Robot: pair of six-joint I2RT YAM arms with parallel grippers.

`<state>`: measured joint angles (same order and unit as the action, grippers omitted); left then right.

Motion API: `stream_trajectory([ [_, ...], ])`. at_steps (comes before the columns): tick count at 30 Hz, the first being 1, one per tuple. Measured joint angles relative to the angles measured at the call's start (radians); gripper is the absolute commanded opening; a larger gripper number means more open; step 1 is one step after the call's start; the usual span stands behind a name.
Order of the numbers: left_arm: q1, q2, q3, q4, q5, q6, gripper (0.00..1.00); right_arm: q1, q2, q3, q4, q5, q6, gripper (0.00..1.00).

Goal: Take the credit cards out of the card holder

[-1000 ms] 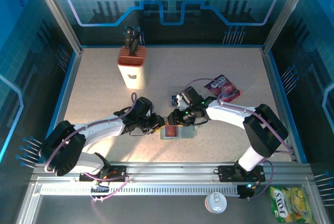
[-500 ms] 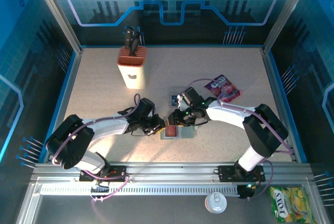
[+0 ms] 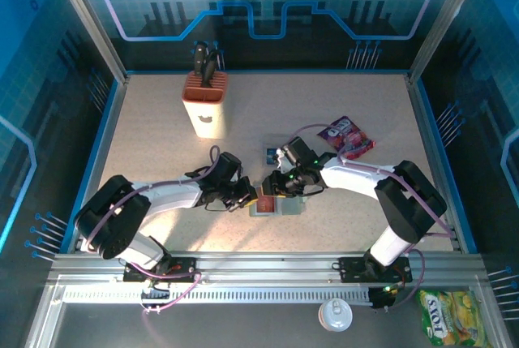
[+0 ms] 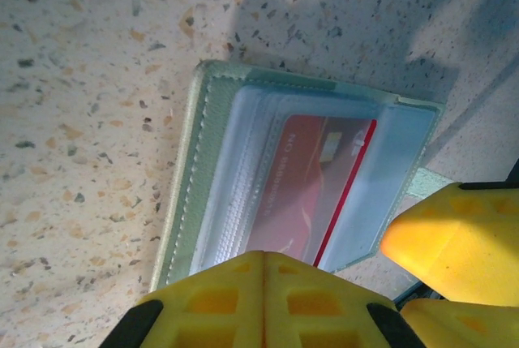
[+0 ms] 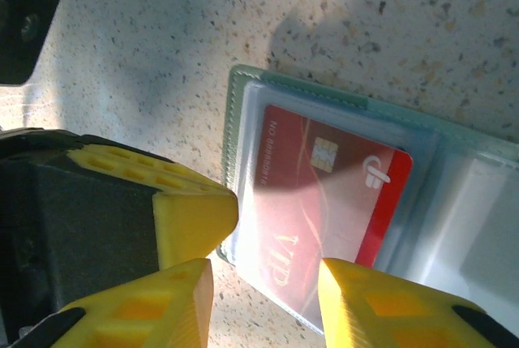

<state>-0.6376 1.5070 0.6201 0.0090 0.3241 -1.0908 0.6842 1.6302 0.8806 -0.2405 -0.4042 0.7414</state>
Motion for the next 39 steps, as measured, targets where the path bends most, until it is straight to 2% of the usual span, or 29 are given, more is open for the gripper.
stream_trajectory([
  [39,0.000,0.026,0.000,-0.003,0.005,0.000,0.05,-0.001,0.059,-0.024,0.033,-0.023,0.003,0.40],
])
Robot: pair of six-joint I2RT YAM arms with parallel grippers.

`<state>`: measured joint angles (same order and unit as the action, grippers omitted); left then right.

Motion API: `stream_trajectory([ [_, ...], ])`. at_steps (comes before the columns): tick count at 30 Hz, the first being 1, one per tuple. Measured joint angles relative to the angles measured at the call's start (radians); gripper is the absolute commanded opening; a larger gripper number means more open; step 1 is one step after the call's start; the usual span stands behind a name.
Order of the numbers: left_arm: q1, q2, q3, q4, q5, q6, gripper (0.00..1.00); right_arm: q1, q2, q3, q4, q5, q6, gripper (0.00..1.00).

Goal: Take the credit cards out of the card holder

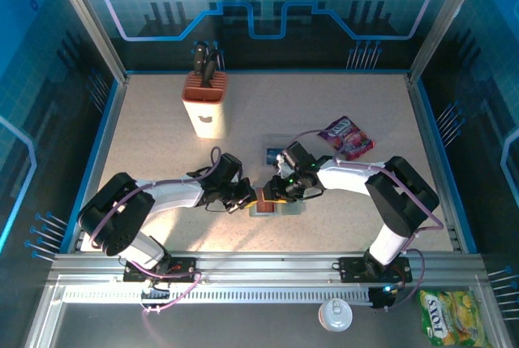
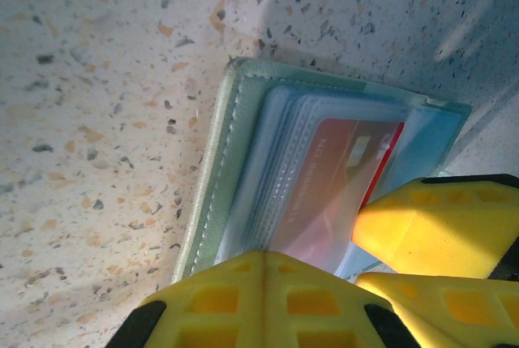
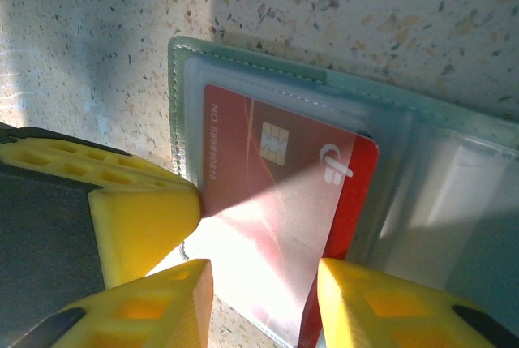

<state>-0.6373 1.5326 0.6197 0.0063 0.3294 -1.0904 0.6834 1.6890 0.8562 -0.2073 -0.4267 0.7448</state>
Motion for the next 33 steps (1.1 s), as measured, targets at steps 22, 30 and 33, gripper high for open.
stream_trajectory([
  [22,0.000,0.004,0.000,0.003,0.001,0.001,0.05,-0.004,0.000,0.037,-0.102,0.072,-0.057,0.40],
  [30,0.000,0.008,0.010,-0.003,0.001,0.016,0.05,-0.004,-0.003,0.055,-0.153,0.106,-0.077,0.40],
  [33,0.000,0.008,0.019,-0.018,0.001,0.020,0.06,-0.004,-0.011,0.056,-0.162,0.106,-0.077,0.40],
])
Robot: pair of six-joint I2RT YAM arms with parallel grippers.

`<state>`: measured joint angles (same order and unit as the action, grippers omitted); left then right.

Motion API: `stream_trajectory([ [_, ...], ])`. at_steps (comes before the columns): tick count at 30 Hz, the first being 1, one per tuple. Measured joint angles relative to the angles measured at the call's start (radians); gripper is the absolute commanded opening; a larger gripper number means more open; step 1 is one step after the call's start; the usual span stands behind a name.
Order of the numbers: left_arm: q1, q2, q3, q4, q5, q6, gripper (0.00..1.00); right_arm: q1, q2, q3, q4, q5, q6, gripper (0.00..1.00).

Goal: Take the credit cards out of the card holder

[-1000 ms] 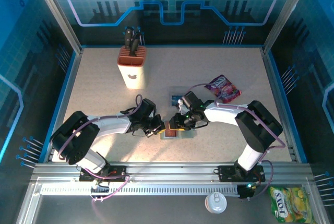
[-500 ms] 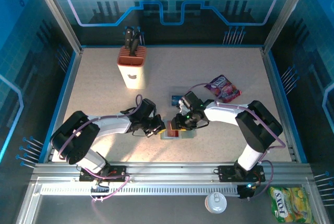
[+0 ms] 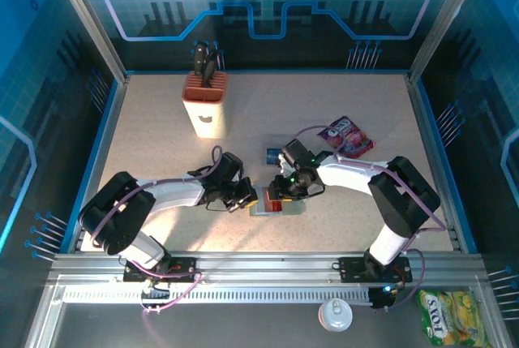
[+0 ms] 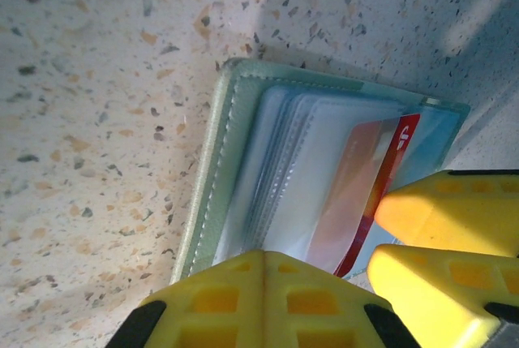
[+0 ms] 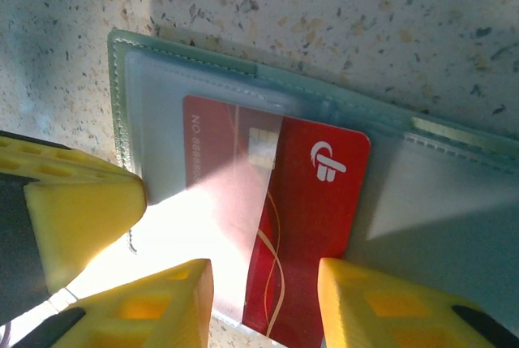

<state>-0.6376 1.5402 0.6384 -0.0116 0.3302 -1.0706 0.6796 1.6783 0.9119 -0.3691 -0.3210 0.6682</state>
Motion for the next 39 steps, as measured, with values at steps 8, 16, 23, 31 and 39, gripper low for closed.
stream_trajectory([
  [8,0.000,0.000,0.042,-0.040,0.000,0.007,0.06,0.000,-0.010,0.000,-0.004,-0.001,0.000,0.40],
  [16,-0.009,-0.004,0.055,-0.062,0.000,0.007,0.06,0.000,-0.010,-0.016,0.016,-0.005,0.002,0.40],
  [23,-0.030,-0.003,0.065,-0.062,0.000,0.007,0.06,0.000,-0.024,-0.058,0.045,-0.015,0.012,0.40],
  [31,-0.043,0.020,0.088,-0.061,-0.001,0.007,0.06,-0.003,-0.075,-0.082,0.056,-0.039,0.029,0.40],
  [39,-0.046,0.047,0.099,-0.060,-0.001,0.007,0.05,-0.033,-0.114,-0.102,0.067,-0.047,0.035,0.40],
])
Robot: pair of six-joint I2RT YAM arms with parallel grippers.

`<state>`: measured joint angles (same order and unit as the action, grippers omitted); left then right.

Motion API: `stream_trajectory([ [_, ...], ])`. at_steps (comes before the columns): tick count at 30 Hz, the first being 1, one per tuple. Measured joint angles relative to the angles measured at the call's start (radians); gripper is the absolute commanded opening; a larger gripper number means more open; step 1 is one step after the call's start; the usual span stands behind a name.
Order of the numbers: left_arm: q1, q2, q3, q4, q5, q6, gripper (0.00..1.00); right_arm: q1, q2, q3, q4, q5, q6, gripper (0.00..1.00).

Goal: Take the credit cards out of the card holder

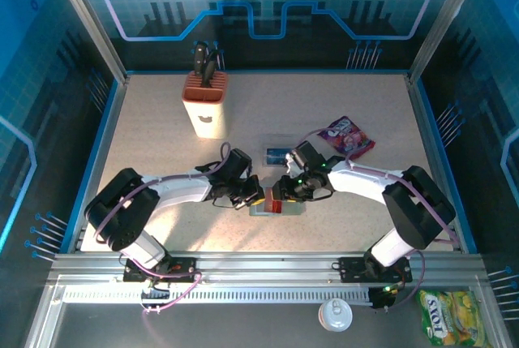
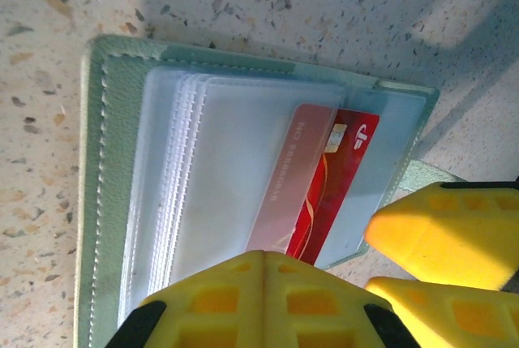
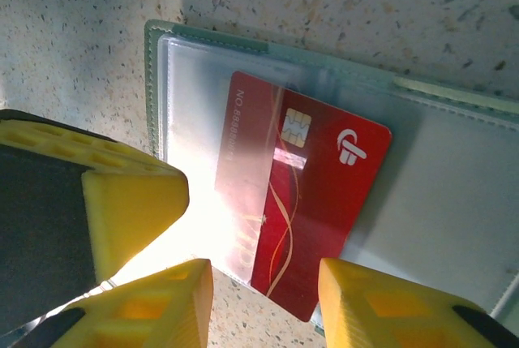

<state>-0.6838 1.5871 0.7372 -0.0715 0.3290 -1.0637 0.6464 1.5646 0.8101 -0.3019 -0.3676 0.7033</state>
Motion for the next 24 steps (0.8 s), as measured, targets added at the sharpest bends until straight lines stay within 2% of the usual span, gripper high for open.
stream_trajectory([
  [24,-0.002,0.063,0.035,0.001,-0.002,0.001,0.03,-0.026,-0.006,-0.046,0.051,-0.019,0.016,0.40],
])
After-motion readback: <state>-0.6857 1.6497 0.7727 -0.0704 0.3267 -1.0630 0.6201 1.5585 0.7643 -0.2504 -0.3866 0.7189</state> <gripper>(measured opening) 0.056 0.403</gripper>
